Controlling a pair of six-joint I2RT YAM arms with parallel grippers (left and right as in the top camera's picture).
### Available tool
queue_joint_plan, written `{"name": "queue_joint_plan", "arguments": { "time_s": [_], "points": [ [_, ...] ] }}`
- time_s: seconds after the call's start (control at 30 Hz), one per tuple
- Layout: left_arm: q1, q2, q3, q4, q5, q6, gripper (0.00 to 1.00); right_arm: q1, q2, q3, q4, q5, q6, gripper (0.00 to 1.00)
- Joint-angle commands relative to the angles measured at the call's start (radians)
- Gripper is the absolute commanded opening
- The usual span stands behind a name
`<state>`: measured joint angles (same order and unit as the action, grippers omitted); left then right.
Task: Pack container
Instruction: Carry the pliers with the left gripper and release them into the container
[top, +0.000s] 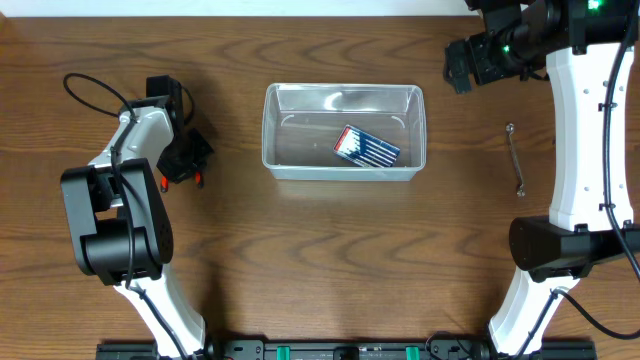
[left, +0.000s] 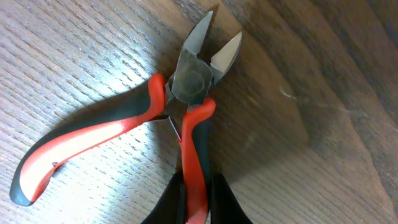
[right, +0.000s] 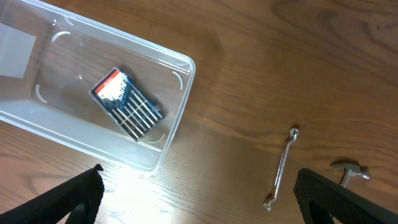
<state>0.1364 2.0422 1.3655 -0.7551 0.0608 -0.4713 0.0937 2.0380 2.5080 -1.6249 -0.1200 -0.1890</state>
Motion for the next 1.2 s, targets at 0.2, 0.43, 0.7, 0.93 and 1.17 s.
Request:
{"name": "queue_joint_plan", "arguments": {
  "time_s": [0.2,0.43,0.7,0.93,1.17],
  "points": [
    [-0.024,-0.206,0.056,-0.108,0.010,0.097,0.06,-0.003,0.006,-0.003,0.007,0.004,-0.010,0.99],
    [-0.229,-0.506,0.129,-0.190,0.021,0.466,0.06,-0.003,0.006,-0.003,0.011,0.008,-0.010,0.99],
    [-0.529,-0.563,0.129,-0.145,0.021,0.950,0.06,-0.003,0.006,-0.003,0.009,0.011,-0.010,0.99],
    [-0.559,-0.352,0.129,-0.023,0.029,1.004,0.06,-0.002,0.006,-0.003,0.005,0.011,-0.010,0.99],
    [-0.559,-0.149,0.129,0.002,0.037,1.005,0.06,-0.002,0.006,-0.003,-0.003,0.011,-0.010,0.99]
  ]
}}
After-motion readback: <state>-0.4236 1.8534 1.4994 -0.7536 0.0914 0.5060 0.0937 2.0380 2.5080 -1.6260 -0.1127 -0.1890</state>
